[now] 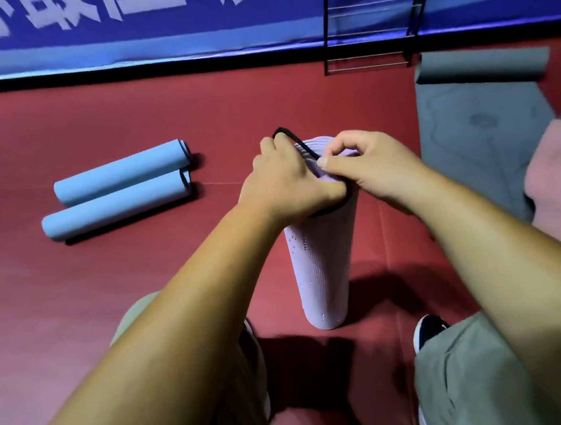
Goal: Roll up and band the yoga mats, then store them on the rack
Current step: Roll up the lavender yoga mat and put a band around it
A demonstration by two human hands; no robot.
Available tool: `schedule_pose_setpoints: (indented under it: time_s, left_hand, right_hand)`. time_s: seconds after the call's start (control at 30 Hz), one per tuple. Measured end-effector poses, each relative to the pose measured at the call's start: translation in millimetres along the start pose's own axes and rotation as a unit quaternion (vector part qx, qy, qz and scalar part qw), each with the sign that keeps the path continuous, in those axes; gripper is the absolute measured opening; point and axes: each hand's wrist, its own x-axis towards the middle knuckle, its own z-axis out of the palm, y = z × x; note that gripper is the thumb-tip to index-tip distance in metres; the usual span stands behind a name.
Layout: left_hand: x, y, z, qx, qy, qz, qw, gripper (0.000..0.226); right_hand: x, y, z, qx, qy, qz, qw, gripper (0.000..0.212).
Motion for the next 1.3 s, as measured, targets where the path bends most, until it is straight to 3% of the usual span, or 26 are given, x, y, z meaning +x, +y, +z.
schedule_pose_setpoints:
  time_s: [0.1,0.23,0.3,0.4,0.53,0.6,0.7,0.77,0.83,0.93,0.97,1.2,1.3]
  left_hand:
    - [3,7,8,0.005,0.022,-0.025,0.999,0.091]
    - [6,11,10,0.012,0.012,-0.06,0.998,0.119]
    - [9,12,11,0.011,0.004,-0.071,0.997,0.122]
    - [15,4,6,-0.04,0.0,-0.077,0.996,0.107]
    - [19,-5,-9,-0.034,-0.043,-0.065,0.996,0.112]
    - [25,-9,-15,-0.095,-0.09,-0.104,0.986,0.107]
    - [39,-26,-18,-0.252,-0.208,-0.213,0.921,0.086]
    - [47,-45,-11,-0.304,-0.222,-0.279,0.883,0.075]
    - [53,-69,4,-0.312,-0.207,-0.325,0.868,0.062]
    - [51,-90,27,-0.333,-0.177,-0.325,0.867,0.023]
    - [52,-93,35,-0.359,-0.157,-0.322,0.862,0.021]
    - [59,-116,85,-0.379,-0.1,-0.286,0.874,0.057]
    - [55,-137,115,-0.37,-0.103,-0.3,0.873,0.042]
  right_hand:
    - [5,5,-9,-0.094,0.077,-0.029,0.992,0.01]
    - [6,16,-10,-0.138,0.149,-0.015,0.979,0.011]
    - [8,25,-10,-0.146,0.175,0.013,0.974,0.011]
    - [13,32,-12,-0.117,0.194,0.046,0.973,0.013]
    - [27,42,-9,-0.059,0.154,0.097,0.982,0.014]
    - [34,46,-3,0.002,0.11,0.145,0.983,0.016]
    - [40,49,5,0.077,0.047,0.237,0.967,0.019]
    - [41,54,10,0.141,0.04,0.278,0.949,0.02]
    - [40,64,20,0.165,0.025,0.298,0.94,0.026]
    - [41,82,43,0.157,0.013,0.302,0.94,0.035]
    - [44,87,49,0.153,0.011,0.294,0.943,0.034]
    - [65,117,66,0.008,0.003,0.236,0.972,0.031]
    - [68,138,85,-0.072,-0.045,0.241,0.967,0.018]
